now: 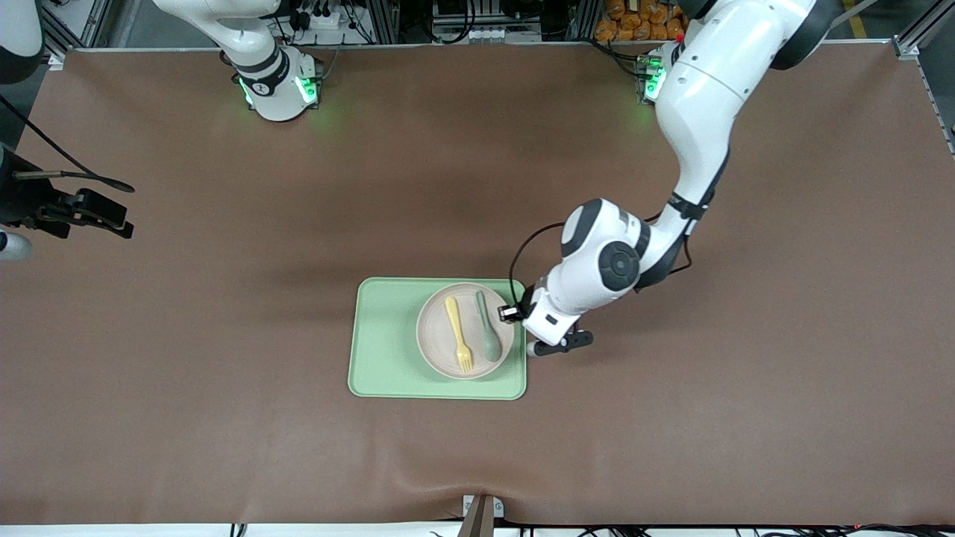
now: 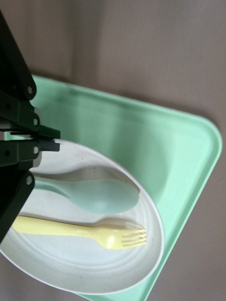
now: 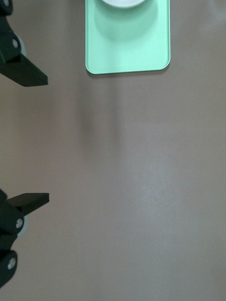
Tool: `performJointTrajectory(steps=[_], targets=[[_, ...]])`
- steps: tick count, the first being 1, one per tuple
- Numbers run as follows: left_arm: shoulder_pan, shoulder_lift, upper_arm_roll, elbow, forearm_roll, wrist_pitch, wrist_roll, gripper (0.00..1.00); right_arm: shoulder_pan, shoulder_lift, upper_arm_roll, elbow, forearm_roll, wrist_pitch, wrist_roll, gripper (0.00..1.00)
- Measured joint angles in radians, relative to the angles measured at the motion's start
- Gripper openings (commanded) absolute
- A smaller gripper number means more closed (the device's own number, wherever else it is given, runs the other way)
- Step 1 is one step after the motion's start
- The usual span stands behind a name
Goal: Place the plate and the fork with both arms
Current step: 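Position the plate on the tray and release it with the left gripper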
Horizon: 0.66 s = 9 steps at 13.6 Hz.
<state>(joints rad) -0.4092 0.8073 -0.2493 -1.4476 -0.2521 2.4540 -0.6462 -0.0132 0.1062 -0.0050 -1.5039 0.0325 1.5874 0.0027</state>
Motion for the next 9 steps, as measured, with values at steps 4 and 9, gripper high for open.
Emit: performJointTrajectory(steps=[4, 9], targets=[[-0.090, 0.067, 0.019, 0.040, 0.000, 0.124, -0.045, 0.00, 0.014, 0.048, 0.006, 0.000, 0.072, 0.016, 0.035, 1.00], [-0.134, 0.133, 0.020, 0.087, 0.000, 0.195, -0.057, 0.00, 0.052, 0.075, 0.011, 0.000, 0.076, 0.031, 0.086, 1.00]])
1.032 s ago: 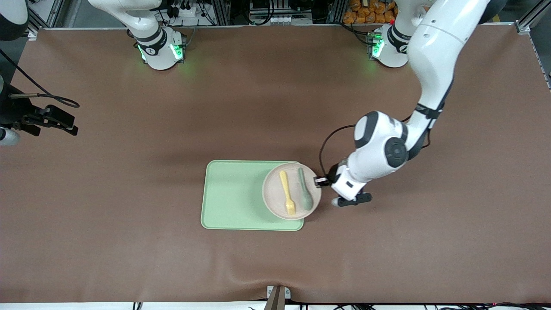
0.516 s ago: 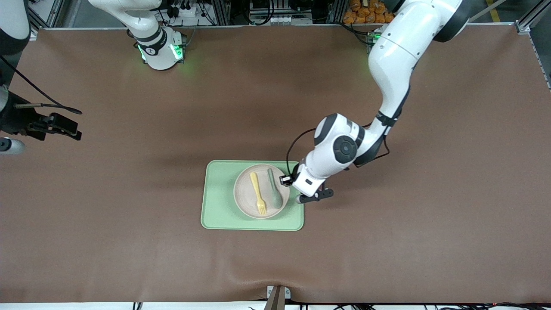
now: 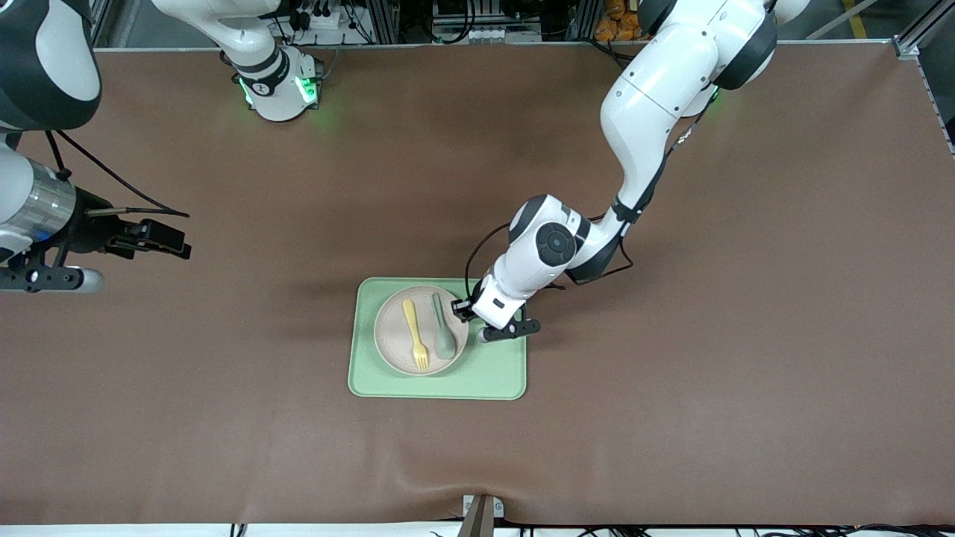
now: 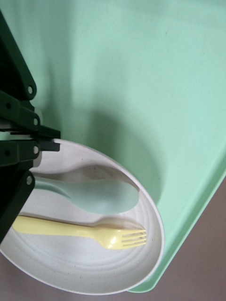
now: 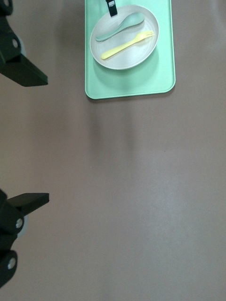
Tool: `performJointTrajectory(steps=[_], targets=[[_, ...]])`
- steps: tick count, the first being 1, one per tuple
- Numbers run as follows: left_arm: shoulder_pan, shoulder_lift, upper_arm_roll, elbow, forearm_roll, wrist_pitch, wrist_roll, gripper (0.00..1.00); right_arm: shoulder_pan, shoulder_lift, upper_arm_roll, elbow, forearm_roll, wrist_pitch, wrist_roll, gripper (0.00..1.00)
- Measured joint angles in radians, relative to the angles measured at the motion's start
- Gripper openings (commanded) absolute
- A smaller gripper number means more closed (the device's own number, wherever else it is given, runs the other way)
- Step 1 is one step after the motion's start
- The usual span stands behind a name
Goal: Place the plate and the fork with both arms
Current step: 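Position the plate on the tray and release it with the left gripper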
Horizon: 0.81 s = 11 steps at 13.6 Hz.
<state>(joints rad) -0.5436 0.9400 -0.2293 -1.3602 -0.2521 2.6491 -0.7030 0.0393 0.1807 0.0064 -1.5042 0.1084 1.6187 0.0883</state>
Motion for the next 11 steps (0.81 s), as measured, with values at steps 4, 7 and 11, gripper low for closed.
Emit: performJointTrajectory(steps=[4, 7, 11], targets=[[-0.010, 0.017, 0.009, 0.017, 0.000, 0.008, 0.000, 0.00, 0.000, 0.001, -0.001, 0.000, 0.005, 0.000, 0.002, 1.00], [-0.037, 0.023, 0.049, 0.020, 0.000, 0.014, 0.000, 0.00, 0.000, 0.001, -0.002, 0.000, 0.019, 0.000, 0.003, 1.00], [-0.039, 0.024, 0.059, 0.032, 0.000, 0.017, -0.001, 0.00, 0.000, 0.001, -0.004, 0.000, 0.030, 0.000, 0.004, 1.00]])
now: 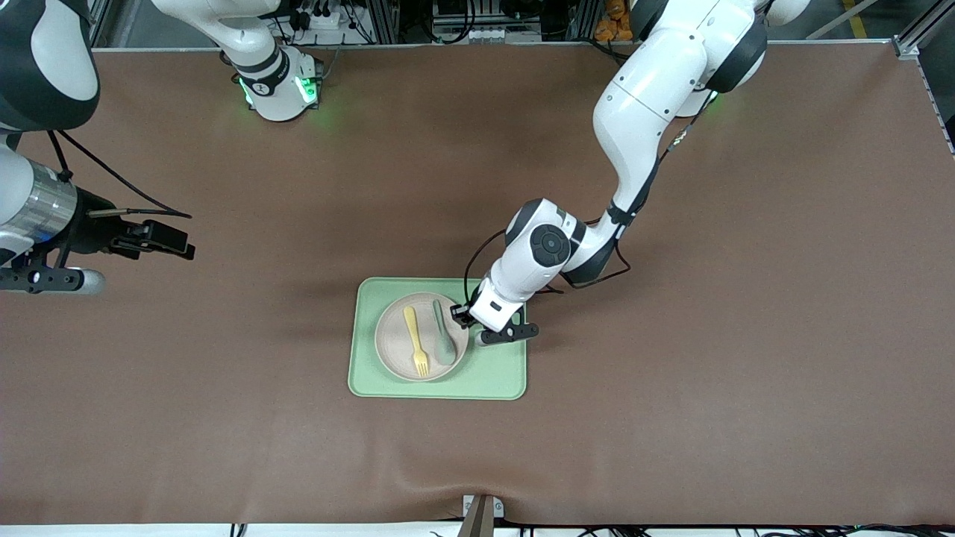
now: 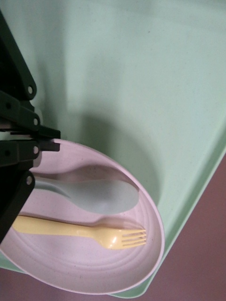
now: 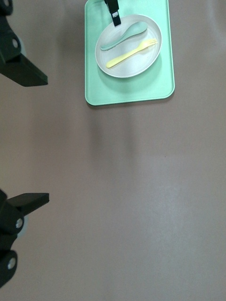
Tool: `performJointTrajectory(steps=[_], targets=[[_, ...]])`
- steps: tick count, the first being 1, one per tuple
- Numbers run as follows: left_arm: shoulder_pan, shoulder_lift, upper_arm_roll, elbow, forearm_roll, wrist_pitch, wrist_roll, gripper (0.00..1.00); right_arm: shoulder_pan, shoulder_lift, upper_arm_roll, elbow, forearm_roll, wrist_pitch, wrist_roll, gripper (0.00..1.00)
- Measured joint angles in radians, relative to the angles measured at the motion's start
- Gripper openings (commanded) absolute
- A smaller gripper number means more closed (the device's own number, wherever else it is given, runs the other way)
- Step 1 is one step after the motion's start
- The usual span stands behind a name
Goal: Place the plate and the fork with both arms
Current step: 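Position the plate on the tray and release it with the left gripper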
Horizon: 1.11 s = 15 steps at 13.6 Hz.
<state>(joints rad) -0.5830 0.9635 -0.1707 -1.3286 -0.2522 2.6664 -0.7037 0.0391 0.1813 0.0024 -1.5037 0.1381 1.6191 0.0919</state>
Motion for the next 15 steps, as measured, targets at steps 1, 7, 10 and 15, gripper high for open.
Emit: performJointTrajectory(steps=[1, 7, 10, 15], targets=[[0.000, 0.000, 0.003, 0.002, 0.000, 0.000, 0.000, 0.00, 0.000, 0.000, 0.000, 0.000, 0.000, 0.000, 0.000, 1.00], [0.028, -0.012, 0.022, 0.017, 0.000, -0.071, 0.000, 0.00, 0.000, 0.000, -0.001, 0.000, 0.003, 0.000, 0.001, 1.00], [0.038, -0.020, 0.022, 0.017, 0.000, -0.110, 0.000, 0.00, 0.000, 0.000, -0.001, 0.000, 0.004, 0.000, 0.001, 1.00], [0.040, -0.021, 0.023, 0.018, 0.000, -0.141, 0.000, 0.00, -0.002, 0.001, -0.003, 0.000, 0.009, -0.001, 0.002, 1.00]])
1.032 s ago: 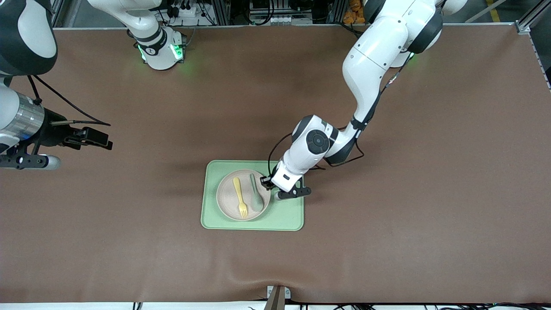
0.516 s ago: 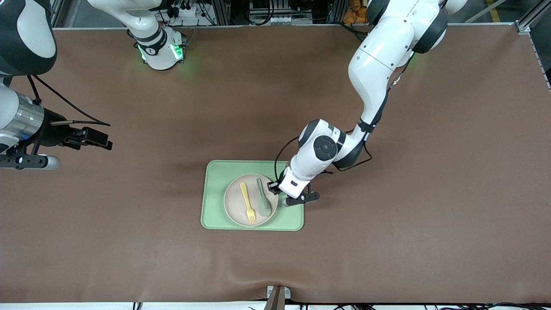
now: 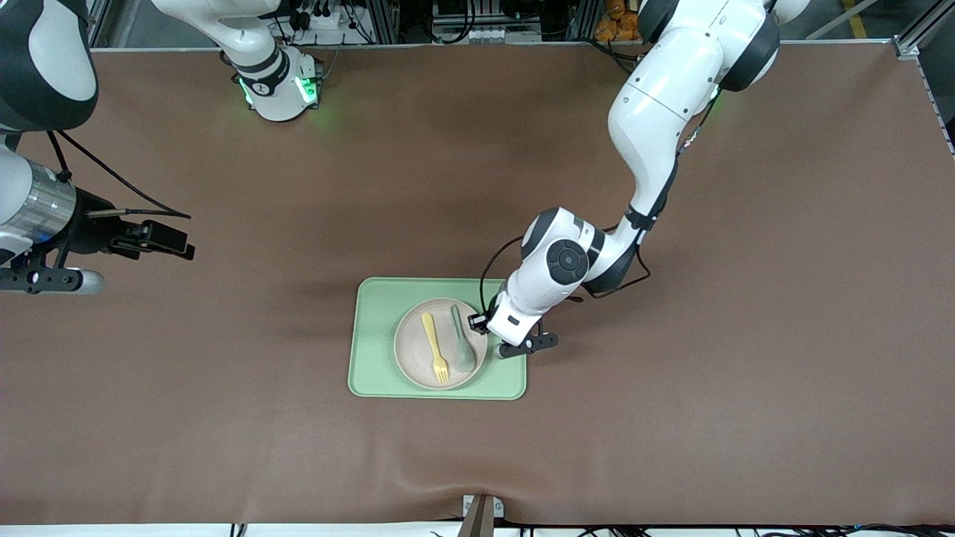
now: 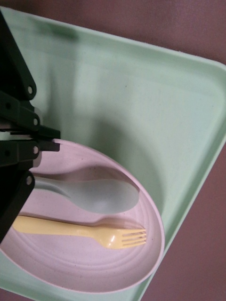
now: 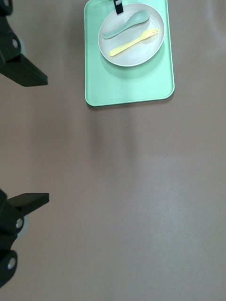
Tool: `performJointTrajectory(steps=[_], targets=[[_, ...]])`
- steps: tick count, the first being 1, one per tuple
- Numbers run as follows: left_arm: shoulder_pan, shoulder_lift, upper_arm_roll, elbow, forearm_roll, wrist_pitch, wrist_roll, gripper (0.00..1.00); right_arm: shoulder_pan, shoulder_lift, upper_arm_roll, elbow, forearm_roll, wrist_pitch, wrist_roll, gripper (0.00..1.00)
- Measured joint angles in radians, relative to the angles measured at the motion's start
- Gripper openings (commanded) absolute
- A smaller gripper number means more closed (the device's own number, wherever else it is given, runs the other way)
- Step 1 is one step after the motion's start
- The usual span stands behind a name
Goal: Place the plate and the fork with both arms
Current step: 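Position the plate on the tray and release it with the left gripper, then withdraw the left gripper while the right gripper reaches the yellow fork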
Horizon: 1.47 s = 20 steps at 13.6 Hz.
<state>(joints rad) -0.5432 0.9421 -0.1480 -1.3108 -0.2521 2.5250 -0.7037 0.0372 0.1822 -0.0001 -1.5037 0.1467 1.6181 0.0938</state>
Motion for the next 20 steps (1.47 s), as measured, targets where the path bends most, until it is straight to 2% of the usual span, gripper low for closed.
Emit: performJointTrajectory(steps=[6, 13, 14, 15, 16, 20], targets=[[0.059, -0.051, 0.001, 0.000, 0.000, -0.111, 0.000, 0.00, 0.002, 0.002, 0.003, 0.000, 0.035, 0.000, 0.065, 1.00], [0.067, -0.050, 0.002, -0.033, 0.000, -0.181, 0.000, 0.00, 0.001, 0.011, 0.001, 0.000, 0.038, 0.000, 0.068, 1.00], [0.069, -0.050, 0.002, -0.033, 0.000, -0.184, 0.000, 0.06, 0.001, 0.011, 0.001, 0.000, 0.038, 0.000, 0.069, 1.00], [0.073, -0.050, 0.003, -0.033, 0.000, -0.189, 0.000, 0.71, 0.002, 0.011, 0.002, 0.000, 0.039, 0.000, 0.071, 1.00], [0.079, -0.050, 0.003, -0.032, 0.000, -0.199, 0.000, 1.00, 0.005, 0.011, 0.004, 0.000, 0.040, 0.004, 0.071, 1.00], [0.093, -0.069, 0.003, -0.027, 0.000, -0.245, 0.000, 1.00, 0.061, 0.023, 0.008, 0.000, 0.043, 0.071, 0.075, 1.00]])
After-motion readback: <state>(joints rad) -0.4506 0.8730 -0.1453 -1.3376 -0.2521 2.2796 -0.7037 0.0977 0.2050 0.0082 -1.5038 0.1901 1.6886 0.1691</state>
